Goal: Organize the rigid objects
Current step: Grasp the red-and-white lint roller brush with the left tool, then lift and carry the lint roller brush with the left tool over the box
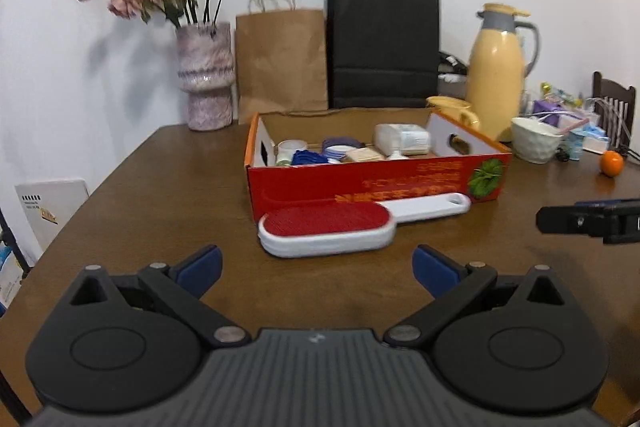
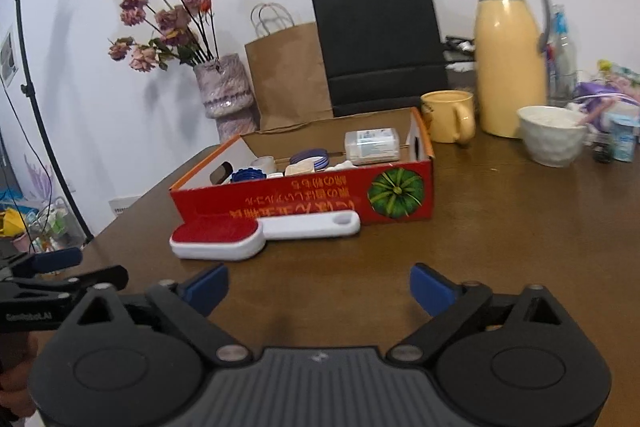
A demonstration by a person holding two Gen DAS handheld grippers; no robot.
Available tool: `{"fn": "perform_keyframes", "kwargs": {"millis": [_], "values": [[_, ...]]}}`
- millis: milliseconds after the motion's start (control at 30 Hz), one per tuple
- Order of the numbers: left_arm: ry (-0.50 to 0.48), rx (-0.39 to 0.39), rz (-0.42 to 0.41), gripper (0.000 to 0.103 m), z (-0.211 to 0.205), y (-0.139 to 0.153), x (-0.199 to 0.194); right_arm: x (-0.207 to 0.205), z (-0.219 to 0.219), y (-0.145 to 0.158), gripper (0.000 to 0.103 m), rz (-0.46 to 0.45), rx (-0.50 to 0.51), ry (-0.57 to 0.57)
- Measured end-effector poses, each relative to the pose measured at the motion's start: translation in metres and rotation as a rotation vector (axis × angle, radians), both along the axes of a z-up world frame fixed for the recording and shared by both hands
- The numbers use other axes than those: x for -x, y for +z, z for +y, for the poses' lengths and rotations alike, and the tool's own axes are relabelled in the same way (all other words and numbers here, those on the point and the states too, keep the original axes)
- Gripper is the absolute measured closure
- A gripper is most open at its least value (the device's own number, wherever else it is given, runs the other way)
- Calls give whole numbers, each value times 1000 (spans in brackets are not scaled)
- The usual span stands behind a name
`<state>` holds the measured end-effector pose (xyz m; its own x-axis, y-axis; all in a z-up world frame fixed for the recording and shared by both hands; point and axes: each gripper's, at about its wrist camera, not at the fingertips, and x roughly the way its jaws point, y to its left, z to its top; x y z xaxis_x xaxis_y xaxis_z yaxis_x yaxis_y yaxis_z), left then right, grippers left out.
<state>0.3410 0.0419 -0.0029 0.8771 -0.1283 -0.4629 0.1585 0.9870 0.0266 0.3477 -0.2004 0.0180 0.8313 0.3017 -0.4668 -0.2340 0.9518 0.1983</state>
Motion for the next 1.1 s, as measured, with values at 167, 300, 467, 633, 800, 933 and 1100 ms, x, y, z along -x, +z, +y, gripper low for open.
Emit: {"fn": "perform_keyframes", "kwargs": {"millis": [167, 300, 467, 633, 800, 933, 1100], "values": [[7, 41, 110, 0, 11, -8, -65, -67, 3, -5, 48, 62, 25, -1], [-4, 51, 157, 7, 14, -16, -98, -107, 5, -20, 72, 128, 7, -1], [-29, 104, 192, 29, 20, -29, -117, -131, 4, -38, 81, 165, -27, -17], [-52, 128, 161, 30, 20, -32, -115, -140, 8, -44, 92, 160, -11, -23], [-49, 195, 195, 32, 28, -32, -122, -142, 7, -44, 92, 157, -20, -29], [-37, 141, 151, 48, 21, -24, -105, -134, 5, -42, 92, 173, -16, -52], [-37, 159, 165, 49, 16, -20, -72, -103, -2, -33, 92, 145, 2, -50]]}}
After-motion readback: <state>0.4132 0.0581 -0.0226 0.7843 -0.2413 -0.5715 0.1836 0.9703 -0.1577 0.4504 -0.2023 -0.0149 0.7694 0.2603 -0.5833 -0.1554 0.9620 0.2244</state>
